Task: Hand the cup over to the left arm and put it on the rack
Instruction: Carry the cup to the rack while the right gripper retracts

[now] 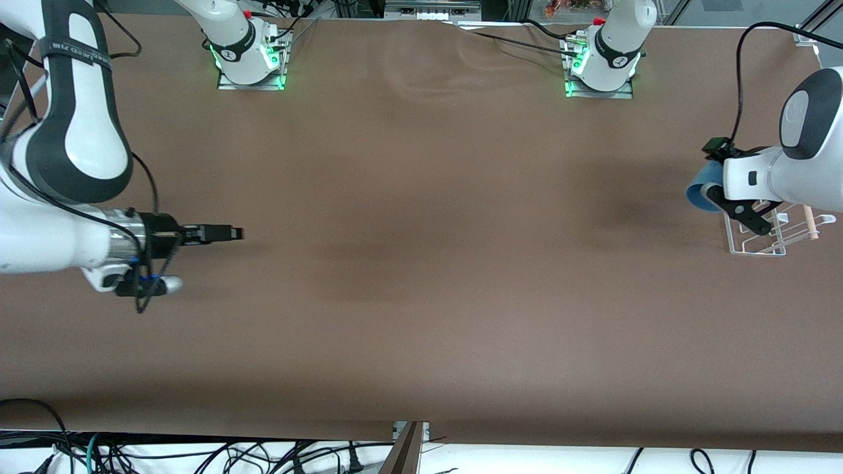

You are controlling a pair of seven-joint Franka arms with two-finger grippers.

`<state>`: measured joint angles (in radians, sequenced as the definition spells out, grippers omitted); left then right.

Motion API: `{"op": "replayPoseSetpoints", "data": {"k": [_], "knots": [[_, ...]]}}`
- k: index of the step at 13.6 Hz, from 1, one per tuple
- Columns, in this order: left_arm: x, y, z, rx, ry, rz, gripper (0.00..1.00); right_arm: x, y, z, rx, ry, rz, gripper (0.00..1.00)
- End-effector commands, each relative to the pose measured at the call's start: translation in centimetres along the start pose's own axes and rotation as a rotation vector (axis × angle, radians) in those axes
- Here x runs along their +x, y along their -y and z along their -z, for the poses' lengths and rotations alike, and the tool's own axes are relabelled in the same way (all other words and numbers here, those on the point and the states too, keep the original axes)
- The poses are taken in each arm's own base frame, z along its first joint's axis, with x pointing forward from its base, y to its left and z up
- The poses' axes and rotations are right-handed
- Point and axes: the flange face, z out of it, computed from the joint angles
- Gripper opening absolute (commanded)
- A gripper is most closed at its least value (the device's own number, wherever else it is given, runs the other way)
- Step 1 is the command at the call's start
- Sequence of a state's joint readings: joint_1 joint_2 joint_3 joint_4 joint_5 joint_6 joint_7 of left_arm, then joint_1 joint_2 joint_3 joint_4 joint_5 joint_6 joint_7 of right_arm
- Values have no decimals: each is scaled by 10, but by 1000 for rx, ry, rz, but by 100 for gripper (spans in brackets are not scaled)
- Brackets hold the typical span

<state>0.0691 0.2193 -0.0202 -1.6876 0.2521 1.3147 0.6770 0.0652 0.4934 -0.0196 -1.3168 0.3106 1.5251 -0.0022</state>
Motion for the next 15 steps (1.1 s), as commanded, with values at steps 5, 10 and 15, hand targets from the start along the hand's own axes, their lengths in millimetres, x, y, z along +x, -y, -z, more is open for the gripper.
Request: {"op": "replayPoseSetpoints", "data": {"k": [5,10,15], "knots": [[-37,28,-85,141,350,44,0,-81,-13,101,-325,-153,5,100],[-44,-8,-133,360,599,-100,0,-129,-27,145,-359,-203,-27,100],[-36,-6,-165,435,748,-163,0,-142,-11,153,-340,-229,-85,100]]}}
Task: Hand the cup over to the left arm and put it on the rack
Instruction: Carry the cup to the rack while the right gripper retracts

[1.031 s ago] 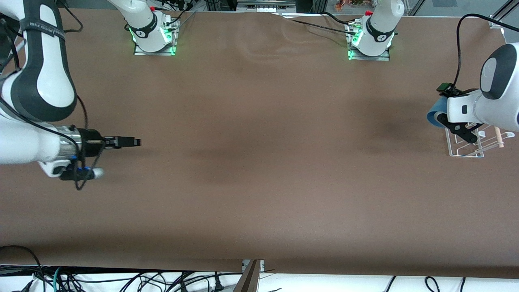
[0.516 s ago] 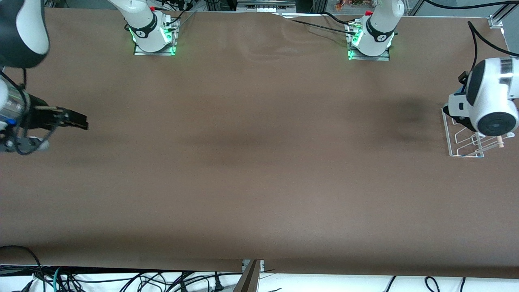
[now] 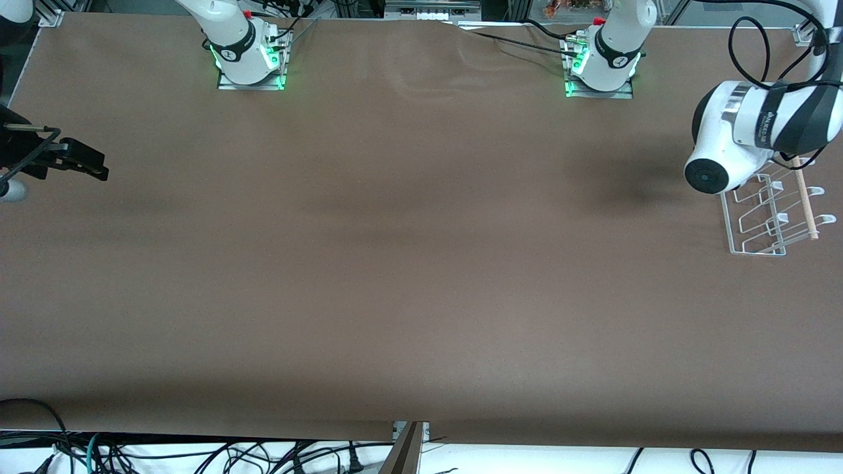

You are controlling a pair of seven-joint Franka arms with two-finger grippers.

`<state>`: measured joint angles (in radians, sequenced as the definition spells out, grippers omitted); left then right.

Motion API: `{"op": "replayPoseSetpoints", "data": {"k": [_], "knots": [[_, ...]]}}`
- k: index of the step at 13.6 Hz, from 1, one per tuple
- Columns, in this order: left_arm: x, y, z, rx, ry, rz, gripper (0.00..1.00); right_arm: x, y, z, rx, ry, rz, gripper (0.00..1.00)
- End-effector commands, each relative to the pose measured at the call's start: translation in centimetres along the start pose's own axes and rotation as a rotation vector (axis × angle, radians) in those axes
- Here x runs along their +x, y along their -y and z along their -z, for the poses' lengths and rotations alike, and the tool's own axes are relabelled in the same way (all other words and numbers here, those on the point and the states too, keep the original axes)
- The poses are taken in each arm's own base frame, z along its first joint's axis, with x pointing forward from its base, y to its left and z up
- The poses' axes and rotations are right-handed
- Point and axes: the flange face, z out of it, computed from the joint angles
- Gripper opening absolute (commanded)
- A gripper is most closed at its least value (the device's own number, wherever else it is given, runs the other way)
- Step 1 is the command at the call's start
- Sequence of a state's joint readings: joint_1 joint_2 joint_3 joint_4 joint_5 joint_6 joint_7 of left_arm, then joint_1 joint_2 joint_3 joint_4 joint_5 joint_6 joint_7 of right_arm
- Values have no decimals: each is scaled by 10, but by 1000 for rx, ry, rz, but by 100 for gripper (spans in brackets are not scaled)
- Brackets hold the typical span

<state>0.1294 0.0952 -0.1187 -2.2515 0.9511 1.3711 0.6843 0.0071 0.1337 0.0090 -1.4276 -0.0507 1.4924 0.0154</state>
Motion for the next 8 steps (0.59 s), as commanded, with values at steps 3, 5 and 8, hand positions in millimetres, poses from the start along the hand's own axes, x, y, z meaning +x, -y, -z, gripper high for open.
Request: {"op": "replayPoseSetpoints", "data": {"k": [3,5,8], "knots": [[16,6,-18,91,105,-55,0,-8,2,0,4,11,-43,100],[22,8,-31,127,139,-63,0,-6,5,-3,2,27,-36,100],[25,18,-60,170,151,-80,0,-4,4,-4,3,30,-37,100]]}}
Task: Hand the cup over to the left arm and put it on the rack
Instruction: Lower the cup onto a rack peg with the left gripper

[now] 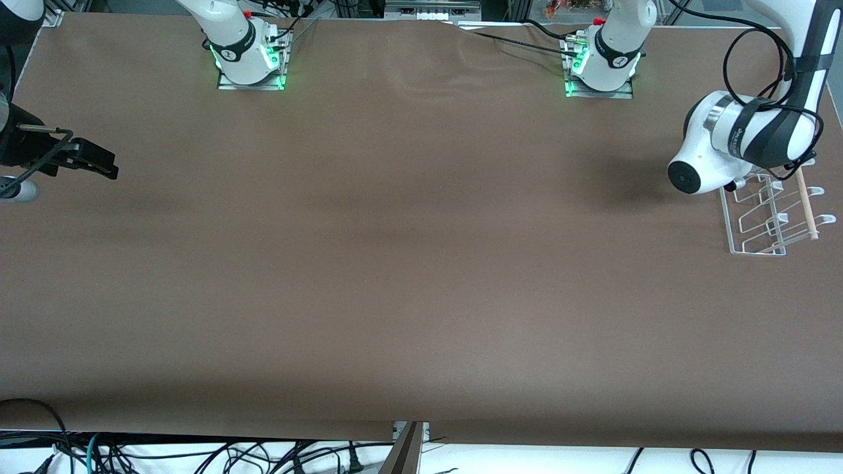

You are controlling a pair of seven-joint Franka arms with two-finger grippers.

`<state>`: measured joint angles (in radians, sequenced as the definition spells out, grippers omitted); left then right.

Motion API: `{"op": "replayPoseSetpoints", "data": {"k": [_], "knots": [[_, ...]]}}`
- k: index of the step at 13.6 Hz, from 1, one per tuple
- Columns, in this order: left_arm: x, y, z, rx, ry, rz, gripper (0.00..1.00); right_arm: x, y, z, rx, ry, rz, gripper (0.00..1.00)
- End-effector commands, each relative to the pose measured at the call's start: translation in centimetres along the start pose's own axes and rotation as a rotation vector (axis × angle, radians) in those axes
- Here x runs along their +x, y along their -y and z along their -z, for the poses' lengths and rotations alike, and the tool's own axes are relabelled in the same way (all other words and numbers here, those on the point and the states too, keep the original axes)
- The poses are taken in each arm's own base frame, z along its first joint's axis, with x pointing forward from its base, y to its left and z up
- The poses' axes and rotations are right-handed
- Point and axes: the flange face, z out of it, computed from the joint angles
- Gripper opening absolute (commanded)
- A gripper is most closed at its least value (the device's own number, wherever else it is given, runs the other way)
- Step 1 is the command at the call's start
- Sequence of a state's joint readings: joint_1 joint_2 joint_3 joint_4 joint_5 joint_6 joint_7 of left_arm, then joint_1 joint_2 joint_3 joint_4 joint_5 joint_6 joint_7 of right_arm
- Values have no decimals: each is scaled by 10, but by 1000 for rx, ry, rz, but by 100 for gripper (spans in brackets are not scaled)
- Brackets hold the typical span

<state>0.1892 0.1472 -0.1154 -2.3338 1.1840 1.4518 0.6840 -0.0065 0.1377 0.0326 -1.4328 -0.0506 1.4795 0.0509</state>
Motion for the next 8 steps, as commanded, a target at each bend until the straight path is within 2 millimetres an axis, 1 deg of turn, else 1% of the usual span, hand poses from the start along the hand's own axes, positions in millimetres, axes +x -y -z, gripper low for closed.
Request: {"op": "replayPoseSetpoints", "data": {"k": [1,2,4,5,7,8], "knots": [[-1,4,-21,43,30,-12,0,-4,-1,0,0,10,-12,100],[-1,6,-23,54,37,-12,0,-4,-1,0,2,10,-12,100],[1,10,-34,65,43,-18,0,-4,-1,0,0,10,-12,100],[4,11,-35,74,44,-24,0,-4,0,0,1,10,-10,100],[9,14,-46,77,61,-19,0,-4,0,1,1,9,-14,100],[9,15,-47,79,64,-12,0,-4,0,0,1,10,-15,100]]}}
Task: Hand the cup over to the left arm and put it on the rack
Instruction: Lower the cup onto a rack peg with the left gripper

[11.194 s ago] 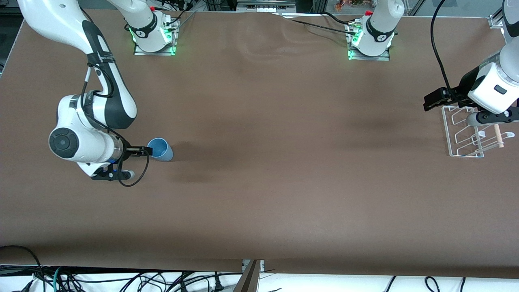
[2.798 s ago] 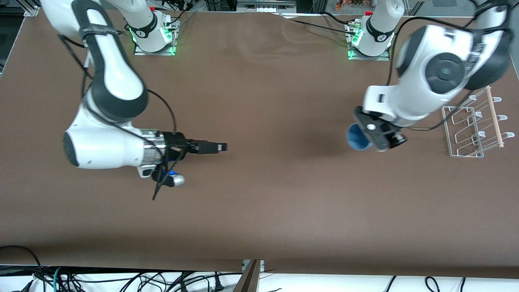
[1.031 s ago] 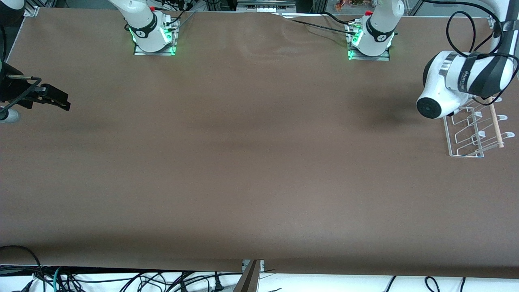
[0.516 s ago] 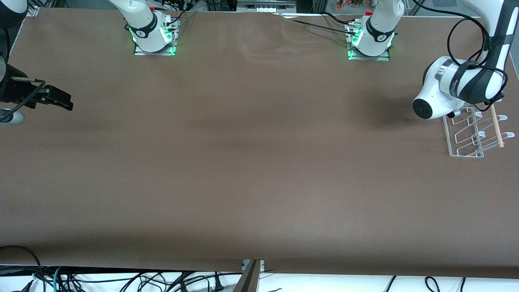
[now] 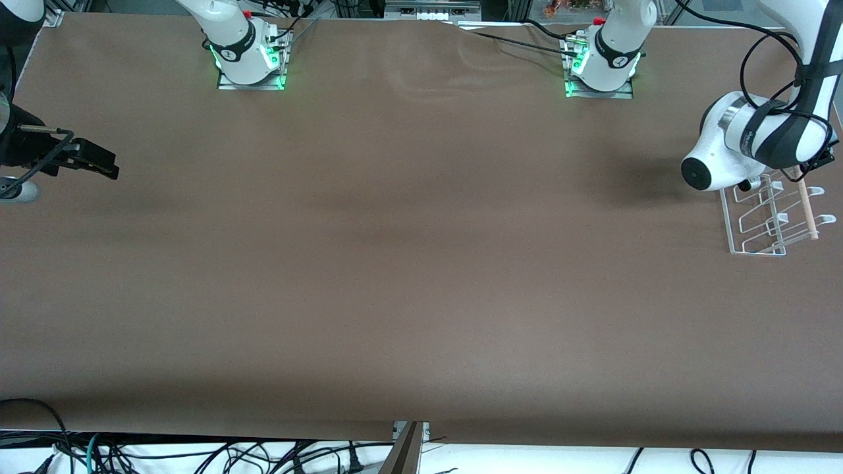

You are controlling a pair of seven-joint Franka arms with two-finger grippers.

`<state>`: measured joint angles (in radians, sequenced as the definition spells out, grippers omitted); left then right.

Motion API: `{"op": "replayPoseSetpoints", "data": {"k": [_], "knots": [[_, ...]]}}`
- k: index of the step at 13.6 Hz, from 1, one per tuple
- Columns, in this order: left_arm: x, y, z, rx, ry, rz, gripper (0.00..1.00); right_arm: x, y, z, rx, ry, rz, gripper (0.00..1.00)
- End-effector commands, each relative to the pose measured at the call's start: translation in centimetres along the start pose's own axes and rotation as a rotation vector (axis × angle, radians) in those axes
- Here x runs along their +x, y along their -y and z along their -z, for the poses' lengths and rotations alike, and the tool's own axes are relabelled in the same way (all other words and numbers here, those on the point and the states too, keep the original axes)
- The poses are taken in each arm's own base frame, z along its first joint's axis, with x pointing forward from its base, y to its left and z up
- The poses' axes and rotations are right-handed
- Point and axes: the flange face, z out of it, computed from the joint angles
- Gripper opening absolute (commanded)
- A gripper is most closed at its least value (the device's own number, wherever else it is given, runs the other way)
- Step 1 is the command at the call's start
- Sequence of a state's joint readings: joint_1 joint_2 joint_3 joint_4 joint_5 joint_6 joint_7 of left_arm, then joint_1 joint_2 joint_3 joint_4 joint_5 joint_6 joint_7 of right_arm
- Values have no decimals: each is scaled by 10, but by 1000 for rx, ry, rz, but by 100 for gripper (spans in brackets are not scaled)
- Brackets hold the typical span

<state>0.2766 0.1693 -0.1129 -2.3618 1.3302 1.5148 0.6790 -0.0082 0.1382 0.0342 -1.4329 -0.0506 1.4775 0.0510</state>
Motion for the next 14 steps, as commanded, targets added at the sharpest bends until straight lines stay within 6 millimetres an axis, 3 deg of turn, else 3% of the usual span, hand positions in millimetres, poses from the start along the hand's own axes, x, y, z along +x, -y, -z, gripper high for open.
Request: {"op": "replayPoseSetpoints", "data": {"k": [1,6,14], "knots": [[2,4,-6,38,16,8,0,-4,0,1,3,8,-15,100],[19,2,-13,37,3,27,0,-3,-1,1,3,8,-18,100],[21,3,-21,57,23,40,0,-3,-4,0,3,8,-22,100]]}}
